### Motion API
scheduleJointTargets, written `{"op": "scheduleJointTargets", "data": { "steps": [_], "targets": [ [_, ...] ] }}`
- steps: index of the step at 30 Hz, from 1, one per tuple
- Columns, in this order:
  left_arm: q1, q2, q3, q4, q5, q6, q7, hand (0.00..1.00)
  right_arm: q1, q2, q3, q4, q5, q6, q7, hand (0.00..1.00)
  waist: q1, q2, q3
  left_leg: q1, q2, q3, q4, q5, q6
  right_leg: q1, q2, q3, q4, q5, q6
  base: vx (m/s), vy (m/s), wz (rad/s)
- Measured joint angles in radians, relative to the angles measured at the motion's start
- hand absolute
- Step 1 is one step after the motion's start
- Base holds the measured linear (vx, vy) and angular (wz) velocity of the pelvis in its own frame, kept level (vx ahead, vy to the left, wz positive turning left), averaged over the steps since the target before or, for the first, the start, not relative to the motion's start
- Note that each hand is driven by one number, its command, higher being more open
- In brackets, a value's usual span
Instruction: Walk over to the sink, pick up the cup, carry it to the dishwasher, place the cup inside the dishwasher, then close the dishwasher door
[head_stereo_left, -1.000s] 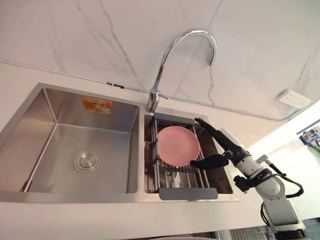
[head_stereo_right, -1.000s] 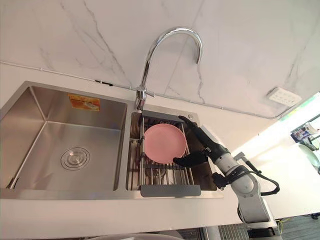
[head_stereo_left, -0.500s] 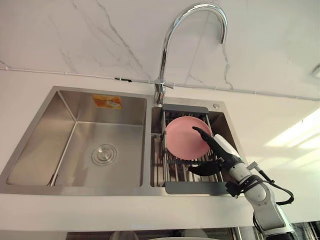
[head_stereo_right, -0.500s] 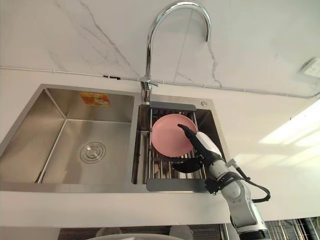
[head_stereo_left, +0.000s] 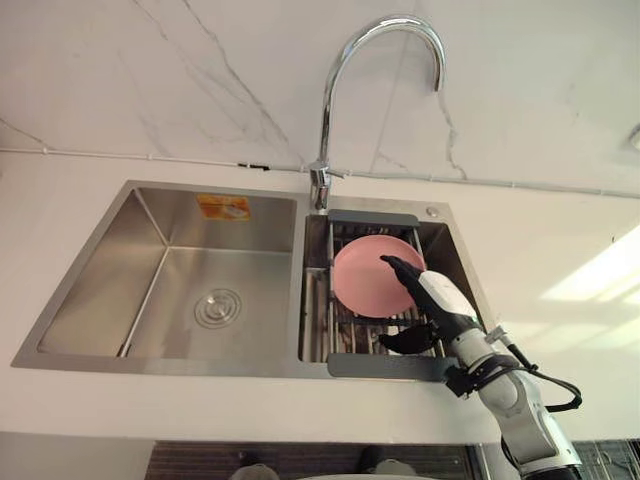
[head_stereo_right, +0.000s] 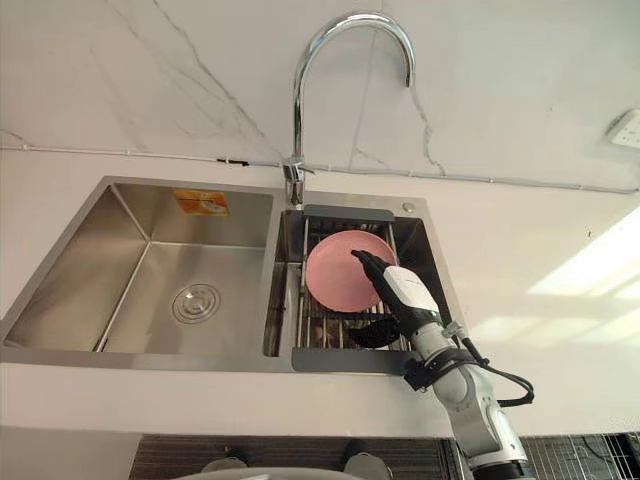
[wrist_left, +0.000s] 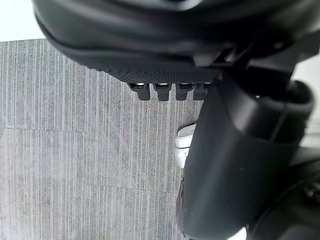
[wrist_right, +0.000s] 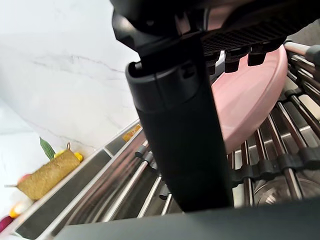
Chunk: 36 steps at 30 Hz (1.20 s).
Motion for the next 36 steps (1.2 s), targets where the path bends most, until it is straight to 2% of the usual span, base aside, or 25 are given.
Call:
{"op": "scheduleJointTargets", "data": {
  "steps": [7, 9, 14, 20, 28, 36],
  "targets": [
    [0.004, -0.002, -0.005, 0.0, 0.02, -0.003, -0.001, 1.0, -0.008, -0.043, 0.0, 0.0, -0.169, -0.083, -0.185, 1.0, 0.007, 0.007, -0.004, 0.008, -0.006, -0.008, -0.008, 0.0, 0.0, 0.017, 0.0, -0.009, -0.015, 0.005, 0.004, 0.04, -0.001, 0.03],
    [0.006, -0.004, -0.005, 0.002, 0.021, -0.004, -0.002, 1.0, -0.014, -0.05, 0.0, 0.0, -0.195, -0.101, -0.216, 1.0, 0.007, 0.013, -0.01, 0.008, -0.007, -0.01, -0.009, 0.0, 0.001, 0.018, 0.0, -0.01, -0.016, 0.005, 0.004, 0.0, -0.002, 0.02],
    [0.006, -0.007, -0.005, 0.004, 0.038, -0.007, -0.011, 1.0, -0.039, -0.082, 0.0, 0.01, -0.224, -0.136, -0.218, 1.0, 0.008, 0.021, -0.015, 0.01, -0.007, -0.02, -0.017, 0.007, 0.002, 0.023, 0.0, -0.019, -0.016, 0.005, 0.004, -0.04, -0.014, 0.06],
    [0.006, -0.007, -0.004, 0.004, 0.038, -0.007, -0.01, 1.0, -0.052, -0.108, 0.012, 0.011, -0.223, -0.135, -0.15, 1.0, 0.009, 0.021, -0.015, 0.021, -0.009, -0.026, -0.04, 0.022, 0.002, 0.029, 0.001, -0.026, -0.016, 0.005, 0.003, -0.02, -0.009, 0.03],
    [0.005, -0.007, -0.004, 0.004, 0.039, -0.007, -0.011, 1.0, -0.072, -0.117, 0.034, 0.011, -0.149, -0.107, -0.052, 1.0, 0.009, 0.021, -0.015, 0.025, -0.01, -0.023, -0.051, 0.026, 0.002, 0.029, 0.004, -0.025, -0.02, 0.005, 0.003, 0.0, 0.0, 0.0],
    [0.005, -0.007, -0.004, 0.004, 0.039, -0.007, -0.011, 1.0, -0.091, -0.117, 0.038, 0.01, -0.05, -0.102, 0.114, 1.0, 0.008, 0.021, -0.015, 0.033, -0.007, -0.011, -0.052, 0.024, 0.001, 0.029, 0.009, -0.012, -0.023, 0.006, 0.002, 0.0, -0.009, -0.03]
  ]
}}
